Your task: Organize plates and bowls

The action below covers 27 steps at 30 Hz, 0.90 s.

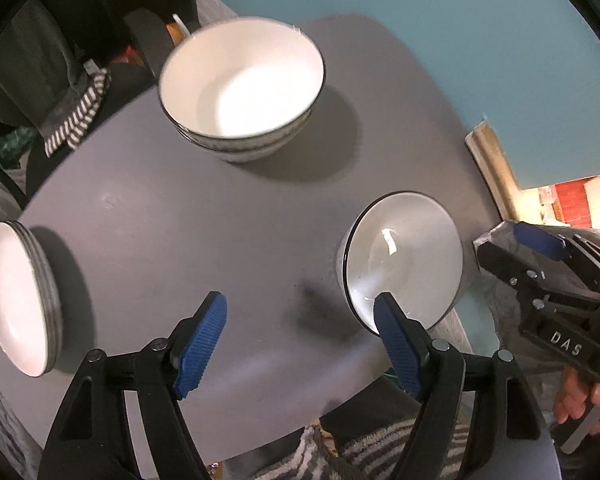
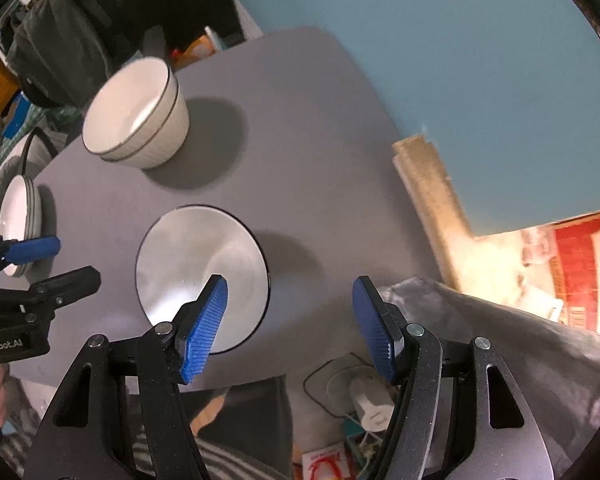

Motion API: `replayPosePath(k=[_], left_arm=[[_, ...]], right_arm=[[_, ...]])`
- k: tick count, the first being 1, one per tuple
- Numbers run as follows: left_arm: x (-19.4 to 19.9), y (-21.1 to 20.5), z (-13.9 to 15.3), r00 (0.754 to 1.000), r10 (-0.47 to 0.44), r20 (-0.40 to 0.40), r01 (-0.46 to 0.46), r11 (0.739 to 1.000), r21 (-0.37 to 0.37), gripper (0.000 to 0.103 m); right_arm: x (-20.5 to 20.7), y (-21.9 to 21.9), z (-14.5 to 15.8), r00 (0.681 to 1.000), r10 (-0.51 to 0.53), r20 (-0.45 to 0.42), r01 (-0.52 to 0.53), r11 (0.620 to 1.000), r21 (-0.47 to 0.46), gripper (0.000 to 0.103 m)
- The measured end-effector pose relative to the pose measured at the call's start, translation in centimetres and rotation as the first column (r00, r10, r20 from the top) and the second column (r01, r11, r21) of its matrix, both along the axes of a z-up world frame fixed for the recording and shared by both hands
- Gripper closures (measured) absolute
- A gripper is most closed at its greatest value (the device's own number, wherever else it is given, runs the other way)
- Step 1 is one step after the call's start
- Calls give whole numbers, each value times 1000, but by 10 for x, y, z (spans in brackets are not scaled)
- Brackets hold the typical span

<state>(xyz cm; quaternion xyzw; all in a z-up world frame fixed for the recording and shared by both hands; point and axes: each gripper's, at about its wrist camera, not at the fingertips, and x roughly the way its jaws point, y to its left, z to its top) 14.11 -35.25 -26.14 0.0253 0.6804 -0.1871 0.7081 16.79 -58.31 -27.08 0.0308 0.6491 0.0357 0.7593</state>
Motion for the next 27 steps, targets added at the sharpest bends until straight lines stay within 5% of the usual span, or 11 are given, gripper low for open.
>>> replayPosePath(k=[4, 16, 25, 27], left_arm=[[1, -9, -21, 999, -10, -45, 11, 1000, 25, 39], [4, -23, -52, 991, -23, -130, 26, 999, 20, 50], [6, -19, -58, 988, -1, -156, 0, 1000, -6, 62], [3, -22, -59, 988, -12, -156, 9, 1000, -18, 68]], right_arm=[[3, 4, -19, 999, 19, -41, -18, 1000, 7, 38], [9, 5, -61, 990, 19, -137, -11, 998, 56, 62], [11, -4, -70, 986, -6, -164, 19, 997, 76, 63], [11, -7, -73, 985, -10, -174, 23, 997, 73, 70]])
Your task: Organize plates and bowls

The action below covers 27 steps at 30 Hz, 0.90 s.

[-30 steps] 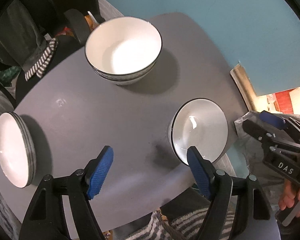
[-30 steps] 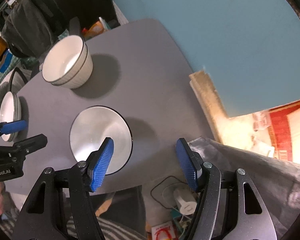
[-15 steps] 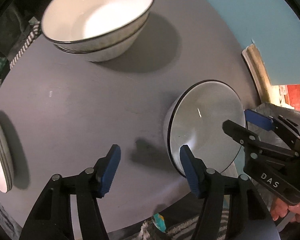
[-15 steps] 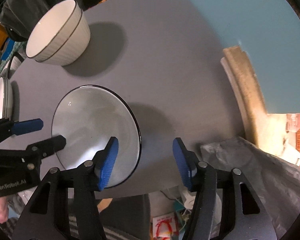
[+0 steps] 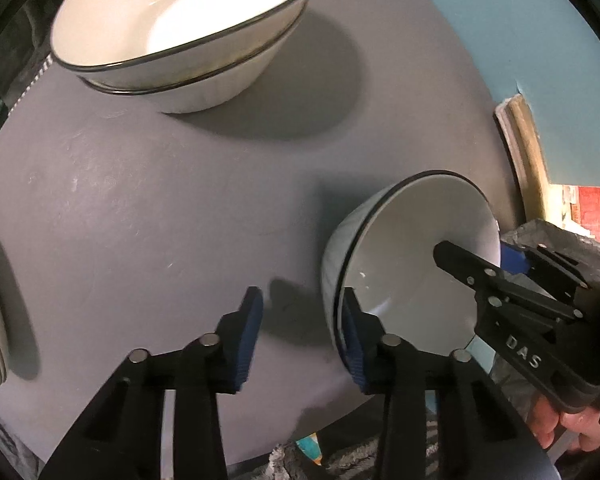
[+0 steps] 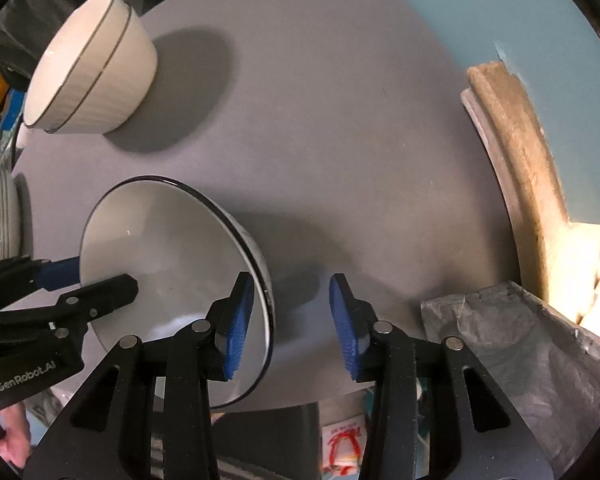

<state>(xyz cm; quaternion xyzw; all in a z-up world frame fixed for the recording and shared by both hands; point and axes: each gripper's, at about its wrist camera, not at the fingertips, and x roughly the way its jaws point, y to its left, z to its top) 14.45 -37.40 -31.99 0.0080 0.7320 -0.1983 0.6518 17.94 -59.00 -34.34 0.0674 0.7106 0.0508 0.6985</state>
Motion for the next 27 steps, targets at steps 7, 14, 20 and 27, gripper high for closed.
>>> replayPosePath(k=[7, 14, 20, 27], left_arm=[[-6, -6, 3, 999, -44, 12, 44, 999, -17, 85], [-8, -9, 6, 998, -57, 20, 57, 998, -33, 92], [-15, -11, 1, 997, -69, 27, 70, 997, -36, 93], [2, -7, -7, 998, -67, 17, 68, 997, -42, 94]], right_arm=[[1, 8, 1, 999, 44, -6, -44, 999, 8, 89], [3, 17, 2, 998, 67, -9, -67, 998, 5, 93], [9, 15, 2, 998, 63, -12, -63, 998, 7, 94], [10, 21, 4, 997, 70, -12, -70, 998, 2, 95]])
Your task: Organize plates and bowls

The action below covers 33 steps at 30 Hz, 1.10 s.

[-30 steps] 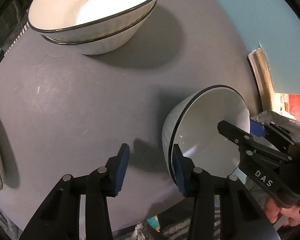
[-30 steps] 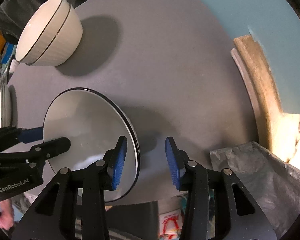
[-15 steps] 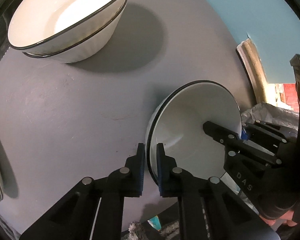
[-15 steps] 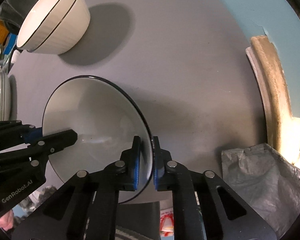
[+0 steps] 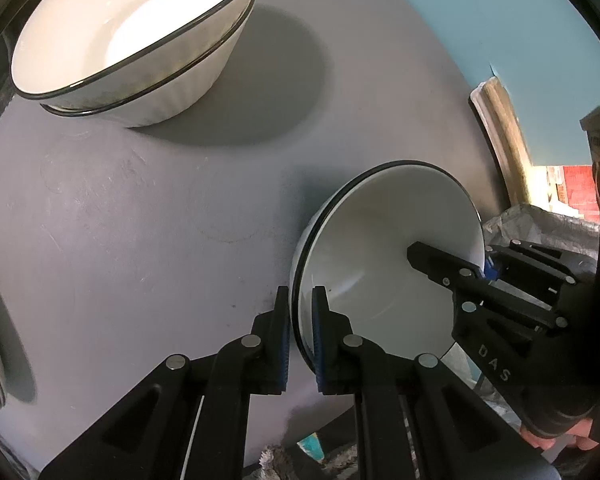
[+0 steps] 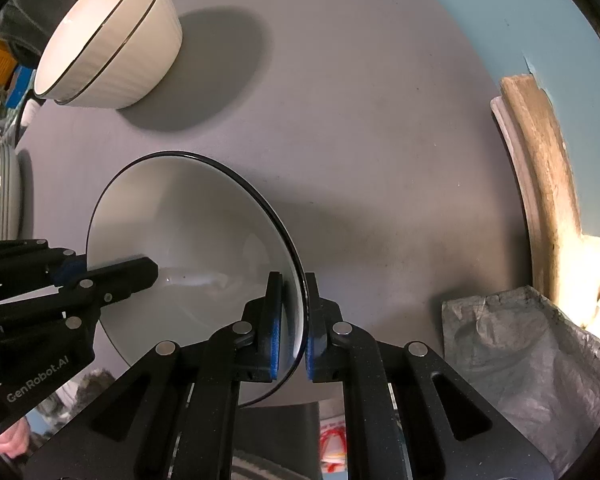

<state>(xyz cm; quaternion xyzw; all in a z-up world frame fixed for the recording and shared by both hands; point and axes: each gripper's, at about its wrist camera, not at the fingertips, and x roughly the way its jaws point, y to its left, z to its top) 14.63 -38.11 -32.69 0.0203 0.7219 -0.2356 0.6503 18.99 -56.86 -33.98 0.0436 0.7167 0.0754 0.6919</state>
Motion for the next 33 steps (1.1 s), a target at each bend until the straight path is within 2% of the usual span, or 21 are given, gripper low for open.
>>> replayPosePath(k=[14, 22, 33], left_arm=[[-1, 7, 1, 1000, -8, 7, 8, 999, 43, 95], [-2, 21, 18, 1000, 20, 18, -20, 999, 32, 94], [1, 41, 59, 996, 62, 67, -63, 998, 19, 94]], right_arm=[[2, 14, 2, 1000, -5, -9, 6, 999, 37, 97], [8, 19, 14, 1000, 28, -13, -27, 999, 37, 97], [23, 42, 48, 996, 87, 5, -87, 996, 19, 97]])
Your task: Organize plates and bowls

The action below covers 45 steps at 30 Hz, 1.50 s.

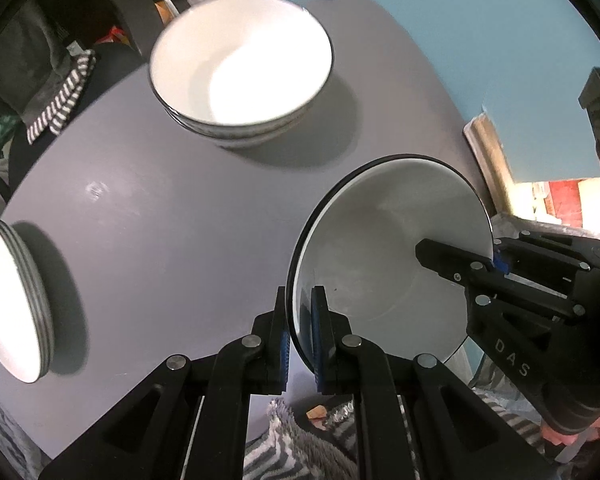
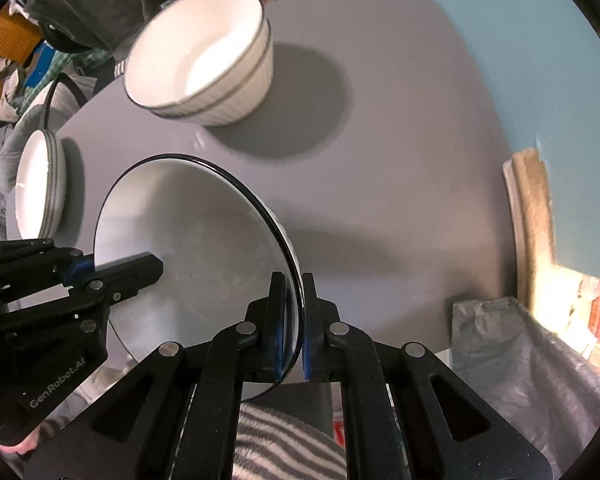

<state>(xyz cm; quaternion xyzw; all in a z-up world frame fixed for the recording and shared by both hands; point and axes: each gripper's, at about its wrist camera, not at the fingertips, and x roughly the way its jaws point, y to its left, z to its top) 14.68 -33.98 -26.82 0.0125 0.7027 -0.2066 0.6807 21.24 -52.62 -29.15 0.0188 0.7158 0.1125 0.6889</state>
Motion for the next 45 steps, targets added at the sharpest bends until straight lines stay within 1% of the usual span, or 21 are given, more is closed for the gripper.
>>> replayPosePath(k=[6, 13, 20, 25, 30, 36, 42, 45], left_arm=[[15, 10, 21, 999, 36, 29, -35, 999, -11, 94], [41, 19, 37, 996, 71, 62, -71, 997, -6, 94], [71, 29, 44, 990, 117, 85, -117, 993, 2, 94], [92, 35, 40, 983, 158, 89, -160, 987, 19, 94], [112, 40, 29, 979, 192, 64, -194, 981, 28, 94], [125, 36, 17, 981, 184, 54, -188, 980, 69, 94], [132, 36, 5, 983, 184, 18, -185, 980, 72, 94], [134, 35, 2, 984, 179, 15, -179, 980, 81, 94]], right_arm=[[22, 9, 22, 999, 27, 19, -27, 1000, -5, 97], [37, 22, 26, 998, 52, 41, -52, 999, 6, 96], [72, 41, 35, 994, 98, 54, -99, 995, 17, 96], [95, 50, 34, 990, 132, 55, -133, 991, 12, 96], [117, 57, 27, 986, 160, 38, -161, 987, 9, 96], [131, 60, 16, 983, 183, 3, -183, 983, 7, 96], [140, 60, 4, 981, 190, -36, -190, 982, 10, 96], [141, 62, -2, 980, 192, -56, -192, 981, 15, 96]])
